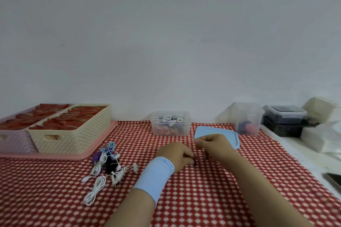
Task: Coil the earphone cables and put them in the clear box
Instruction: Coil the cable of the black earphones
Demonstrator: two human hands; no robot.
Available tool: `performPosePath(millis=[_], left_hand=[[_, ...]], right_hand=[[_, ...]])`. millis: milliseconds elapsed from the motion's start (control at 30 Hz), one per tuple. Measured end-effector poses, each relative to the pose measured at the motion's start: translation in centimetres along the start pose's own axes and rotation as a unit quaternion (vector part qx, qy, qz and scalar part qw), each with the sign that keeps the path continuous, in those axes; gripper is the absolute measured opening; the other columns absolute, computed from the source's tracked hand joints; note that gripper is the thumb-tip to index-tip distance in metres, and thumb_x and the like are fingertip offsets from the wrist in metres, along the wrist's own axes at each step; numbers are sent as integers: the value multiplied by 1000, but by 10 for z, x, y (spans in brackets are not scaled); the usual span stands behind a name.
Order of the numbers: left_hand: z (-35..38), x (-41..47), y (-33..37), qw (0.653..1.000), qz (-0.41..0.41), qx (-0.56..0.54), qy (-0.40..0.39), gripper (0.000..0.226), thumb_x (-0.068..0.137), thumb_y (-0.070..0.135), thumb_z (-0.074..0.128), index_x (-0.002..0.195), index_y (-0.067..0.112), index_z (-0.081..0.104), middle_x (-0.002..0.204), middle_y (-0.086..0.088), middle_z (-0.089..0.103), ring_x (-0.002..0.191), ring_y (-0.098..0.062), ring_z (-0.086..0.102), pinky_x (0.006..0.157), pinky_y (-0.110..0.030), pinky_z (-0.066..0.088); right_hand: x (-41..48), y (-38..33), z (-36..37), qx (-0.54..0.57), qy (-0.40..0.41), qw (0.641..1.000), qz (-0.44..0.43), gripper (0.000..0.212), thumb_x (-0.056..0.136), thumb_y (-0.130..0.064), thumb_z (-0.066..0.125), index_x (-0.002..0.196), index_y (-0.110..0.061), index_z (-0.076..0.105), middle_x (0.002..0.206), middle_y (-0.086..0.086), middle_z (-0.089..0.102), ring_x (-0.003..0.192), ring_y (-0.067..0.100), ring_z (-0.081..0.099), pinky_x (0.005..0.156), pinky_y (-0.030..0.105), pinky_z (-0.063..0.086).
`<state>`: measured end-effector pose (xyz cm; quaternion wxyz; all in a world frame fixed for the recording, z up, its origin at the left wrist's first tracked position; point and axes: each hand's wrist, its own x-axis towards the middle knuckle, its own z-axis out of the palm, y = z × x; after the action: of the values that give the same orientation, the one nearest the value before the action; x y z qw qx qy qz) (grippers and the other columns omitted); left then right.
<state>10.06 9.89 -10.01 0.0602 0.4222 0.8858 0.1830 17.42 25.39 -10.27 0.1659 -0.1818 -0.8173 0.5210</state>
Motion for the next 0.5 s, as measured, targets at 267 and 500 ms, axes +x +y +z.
performPosePath(millis=[267, 500], left_hand=[[2, -7, -9, 950, -13, -267, 159, 17, 94, 22, 62, 108, 22, 71, 90, 9, 76, 60, 5, 60, 67, -20, 53], [6, -20, -7, 905, -19, -395, 157, 17, 96, 17, 61, 107, 19, 74, 88, -2, 76, 51, -5, 55, 51, -15, 45]], right_hand=[[-11, 6, -3, 161, -63, 985, 25, 8, 91, -14, 72, 92, -17, 80, 78, 4, 73, 51, 11, 54, 42, 22, 33], [-9, 4, 3, 232, -119, 965, 42, 21, 87, -17, 72, 105, -6, 76, 87, 11, 69, 52, 12, 48, 38, 20, 28]])
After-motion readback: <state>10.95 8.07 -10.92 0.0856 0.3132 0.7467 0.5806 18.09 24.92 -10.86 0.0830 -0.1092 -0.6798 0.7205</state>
